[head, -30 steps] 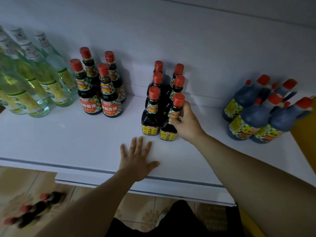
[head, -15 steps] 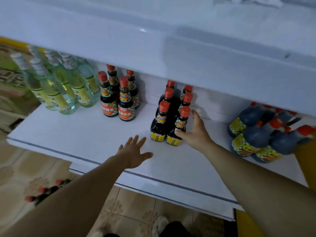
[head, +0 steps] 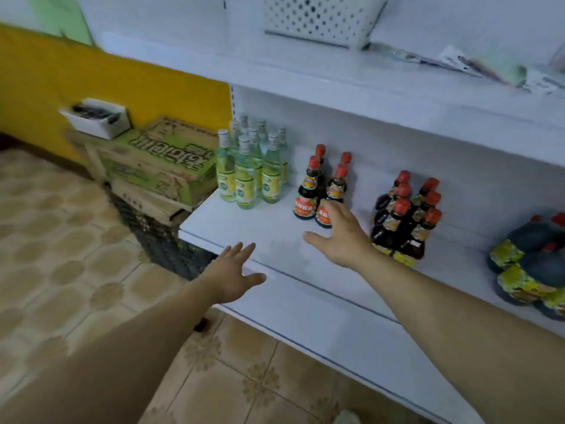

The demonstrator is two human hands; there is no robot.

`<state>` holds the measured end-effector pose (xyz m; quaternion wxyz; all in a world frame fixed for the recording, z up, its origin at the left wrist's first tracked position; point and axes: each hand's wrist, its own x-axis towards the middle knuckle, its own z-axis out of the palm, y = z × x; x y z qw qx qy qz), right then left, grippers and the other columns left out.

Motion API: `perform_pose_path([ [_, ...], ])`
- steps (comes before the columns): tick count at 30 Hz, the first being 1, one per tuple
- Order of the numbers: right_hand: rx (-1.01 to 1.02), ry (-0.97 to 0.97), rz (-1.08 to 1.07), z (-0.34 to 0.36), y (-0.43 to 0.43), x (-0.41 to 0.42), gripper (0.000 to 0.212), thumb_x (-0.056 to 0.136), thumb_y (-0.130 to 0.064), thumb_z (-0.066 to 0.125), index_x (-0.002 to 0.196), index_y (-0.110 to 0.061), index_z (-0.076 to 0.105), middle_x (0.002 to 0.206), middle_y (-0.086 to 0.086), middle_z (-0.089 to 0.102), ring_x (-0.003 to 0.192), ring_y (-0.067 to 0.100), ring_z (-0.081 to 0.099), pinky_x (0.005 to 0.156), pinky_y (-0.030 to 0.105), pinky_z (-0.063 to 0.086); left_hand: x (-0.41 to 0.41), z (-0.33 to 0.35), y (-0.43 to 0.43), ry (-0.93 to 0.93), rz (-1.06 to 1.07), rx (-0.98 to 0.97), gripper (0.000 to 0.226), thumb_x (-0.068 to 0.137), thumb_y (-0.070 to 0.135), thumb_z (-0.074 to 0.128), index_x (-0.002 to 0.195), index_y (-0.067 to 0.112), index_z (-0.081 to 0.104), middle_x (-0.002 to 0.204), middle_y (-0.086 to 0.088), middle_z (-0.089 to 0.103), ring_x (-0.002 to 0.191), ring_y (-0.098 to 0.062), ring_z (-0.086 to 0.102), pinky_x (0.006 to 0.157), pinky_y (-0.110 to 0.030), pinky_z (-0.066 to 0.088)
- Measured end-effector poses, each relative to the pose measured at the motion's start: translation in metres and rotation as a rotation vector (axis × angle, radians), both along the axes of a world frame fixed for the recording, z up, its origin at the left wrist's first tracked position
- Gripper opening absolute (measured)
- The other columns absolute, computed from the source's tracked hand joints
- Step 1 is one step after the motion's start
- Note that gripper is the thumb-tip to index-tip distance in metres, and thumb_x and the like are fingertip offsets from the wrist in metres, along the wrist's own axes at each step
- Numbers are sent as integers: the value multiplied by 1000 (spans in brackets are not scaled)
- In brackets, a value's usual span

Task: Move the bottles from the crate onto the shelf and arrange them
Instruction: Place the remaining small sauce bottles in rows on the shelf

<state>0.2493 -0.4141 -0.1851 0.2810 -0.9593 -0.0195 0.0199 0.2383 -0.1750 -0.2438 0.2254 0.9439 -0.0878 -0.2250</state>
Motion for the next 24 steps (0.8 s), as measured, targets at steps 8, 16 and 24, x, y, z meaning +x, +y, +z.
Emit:
perform_pose_path([
  [8, -7, 271, 407, -39, 232, -11, 83, 88, -55, 56, 153, -26, 13, 161, -3, 7, 148, 19, 8, 117, 40, 21, -83, -16, 200, 102, 318, 83, 78, 91, 56, 46, 151, 33, 2, 160, 1, -4, 147, -23, 1, 118, -41, 13],
  [16, -63, 450, 621, -111, 371, 43, 82, 88, -55, 55, 153, -25, 14, 161, -2, 8, 147, 22, 13, 115, 43, 25, -83, -84, 296, 281, 564, 63, 82, 88, 60, 47, 151, 32, 1, 160, -1, 1, 147, -23, 4, 119, -41, 12],
  [24, -147, 550, 604, -204, 438, 110, 82, 88, -58, 54, 152, -25, 15, 160, -1, 14, 145, 23, 19, 112, 40, 26, -35, -174, 349, 394, 643, 0, 81, 88, 57, 51, 151, 31, 8, 160, 0, 6, 147, -21, 6, 118, -42, 15],
])
